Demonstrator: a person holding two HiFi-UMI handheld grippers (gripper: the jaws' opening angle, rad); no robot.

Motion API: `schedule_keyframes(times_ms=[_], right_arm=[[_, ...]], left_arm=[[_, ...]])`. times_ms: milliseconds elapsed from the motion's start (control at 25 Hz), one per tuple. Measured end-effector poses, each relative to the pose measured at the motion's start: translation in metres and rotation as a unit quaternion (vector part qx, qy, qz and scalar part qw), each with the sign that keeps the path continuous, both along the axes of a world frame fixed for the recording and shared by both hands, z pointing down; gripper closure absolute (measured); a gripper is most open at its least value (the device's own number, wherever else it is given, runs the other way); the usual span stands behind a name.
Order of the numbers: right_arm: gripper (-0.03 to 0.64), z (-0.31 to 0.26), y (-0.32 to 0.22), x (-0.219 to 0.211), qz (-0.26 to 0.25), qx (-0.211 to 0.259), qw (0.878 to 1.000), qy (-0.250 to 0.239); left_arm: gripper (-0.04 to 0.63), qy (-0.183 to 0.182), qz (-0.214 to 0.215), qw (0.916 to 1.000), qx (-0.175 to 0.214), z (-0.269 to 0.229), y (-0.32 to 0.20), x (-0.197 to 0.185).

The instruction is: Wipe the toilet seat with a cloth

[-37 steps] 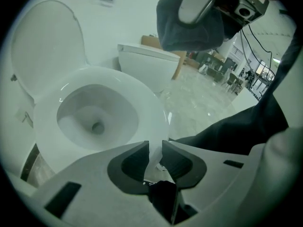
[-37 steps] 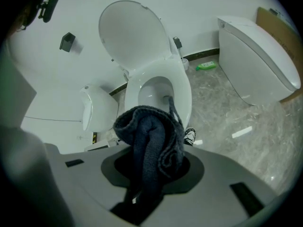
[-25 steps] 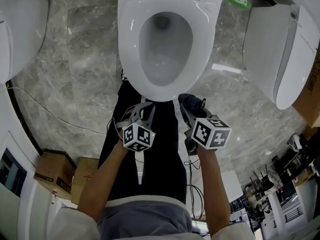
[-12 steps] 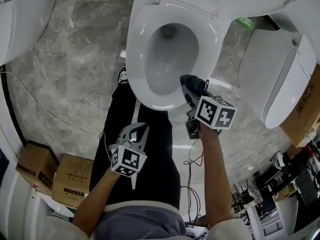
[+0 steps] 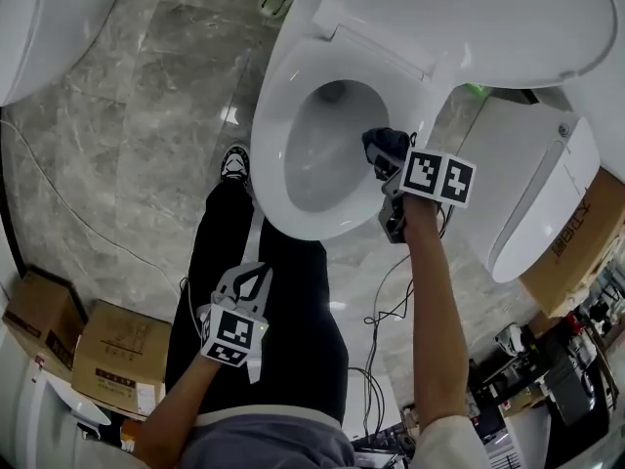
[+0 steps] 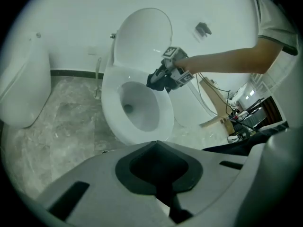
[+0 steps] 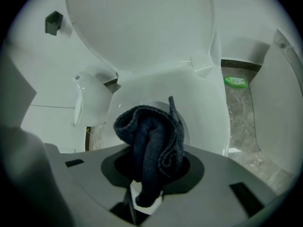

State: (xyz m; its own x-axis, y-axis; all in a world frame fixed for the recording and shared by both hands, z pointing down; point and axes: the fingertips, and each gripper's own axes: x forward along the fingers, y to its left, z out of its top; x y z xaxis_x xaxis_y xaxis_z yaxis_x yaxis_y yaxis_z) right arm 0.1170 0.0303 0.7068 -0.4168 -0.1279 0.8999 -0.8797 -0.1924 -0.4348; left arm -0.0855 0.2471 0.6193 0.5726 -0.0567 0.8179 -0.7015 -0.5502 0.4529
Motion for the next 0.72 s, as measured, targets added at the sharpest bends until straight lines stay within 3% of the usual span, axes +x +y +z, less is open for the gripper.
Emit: schedule_keyframes(times_ms=[400, 720], right_arm=[[0.511, 0.045, -0.053, 0.015, -0.05, -0.084, 0.994, 0.046], [0.511, 0.056, -0.076, 0.016, -0.107, -0.119, 0.985, 0.069]], left_arm=[[0.586, -0.006, -0.052, 0.9985, -0.014, 0.003, -0.017, -0.011], [0.586, 0.001, -0.079, 0.9966, -0.021, 0.003, -0.026, -0.006]])
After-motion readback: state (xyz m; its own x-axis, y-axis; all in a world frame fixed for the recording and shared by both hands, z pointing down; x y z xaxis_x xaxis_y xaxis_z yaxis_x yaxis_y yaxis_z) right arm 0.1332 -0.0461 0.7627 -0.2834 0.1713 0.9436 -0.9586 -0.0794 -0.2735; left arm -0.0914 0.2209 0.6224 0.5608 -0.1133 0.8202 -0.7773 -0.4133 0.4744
